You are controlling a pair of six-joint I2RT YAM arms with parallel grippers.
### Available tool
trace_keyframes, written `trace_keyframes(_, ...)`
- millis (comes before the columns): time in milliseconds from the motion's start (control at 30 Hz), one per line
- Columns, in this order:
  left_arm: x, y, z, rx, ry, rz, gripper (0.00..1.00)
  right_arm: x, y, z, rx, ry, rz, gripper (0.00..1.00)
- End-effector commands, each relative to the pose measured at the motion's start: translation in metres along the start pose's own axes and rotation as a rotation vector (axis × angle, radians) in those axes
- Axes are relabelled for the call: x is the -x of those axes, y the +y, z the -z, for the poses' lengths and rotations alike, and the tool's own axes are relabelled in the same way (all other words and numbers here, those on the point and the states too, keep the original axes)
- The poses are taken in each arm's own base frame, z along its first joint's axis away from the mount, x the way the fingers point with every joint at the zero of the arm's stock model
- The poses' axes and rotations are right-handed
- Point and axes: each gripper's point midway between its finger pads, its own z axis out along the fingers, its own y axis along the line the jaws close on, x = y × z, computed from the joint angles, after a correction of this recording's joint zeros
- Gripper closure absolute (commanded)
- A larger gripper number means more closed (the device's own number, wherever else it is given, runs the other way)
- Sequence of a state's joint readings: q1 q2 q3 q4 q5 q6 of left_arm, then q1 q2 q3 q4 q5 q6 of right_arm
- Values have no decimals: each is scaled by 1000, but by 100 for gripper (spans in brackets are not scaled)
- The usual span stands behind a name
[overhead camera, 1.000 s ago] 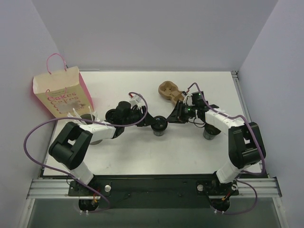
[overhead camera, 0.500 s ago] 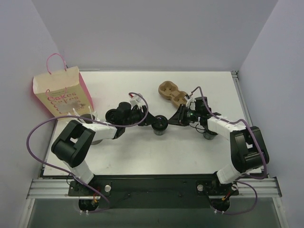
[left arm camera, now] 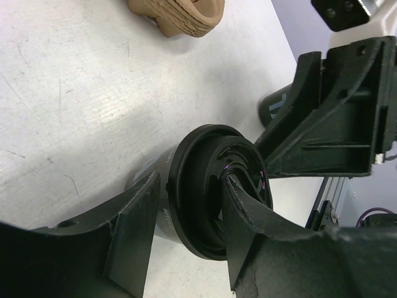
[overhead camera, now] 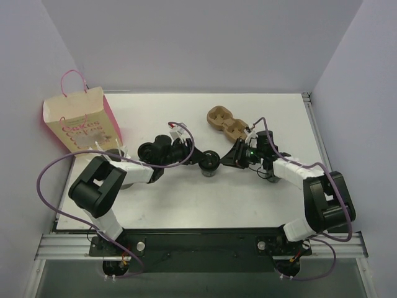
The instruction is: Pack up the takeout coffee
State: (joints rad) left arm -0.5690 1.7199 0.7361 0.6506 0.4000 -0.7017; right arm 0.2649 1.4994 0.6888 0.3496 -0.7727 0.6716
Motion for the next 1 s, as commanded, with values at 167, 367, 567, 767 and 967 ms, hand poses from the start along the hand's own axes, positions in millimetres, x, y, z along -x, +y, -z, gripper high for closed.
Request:
trace_keyframes(167, -102, 83, 27, 278, 366, -28, 48, 21, 37, 28, 22, 55, 145, 51)
trace_keyframes(367, -97, 81, 20, 258, 378, -41, 48, 29, 35, 14, 20, 150, 166, 40)
trace_keyframes(567, -93, 77, 14, 244, 382, -46, 48, 30, 30, 0, 10, 261, 212, 39)
trace_keyframes(767, -96, 79, 11, 239, 391, -41, 48, 24, 17, -16, 10, 325, 227, 40)
trace_keyframes(967, -93, 78, 9, 240, 388, -35, 48, -3, 8, -28, 9, 386, 222, 52)
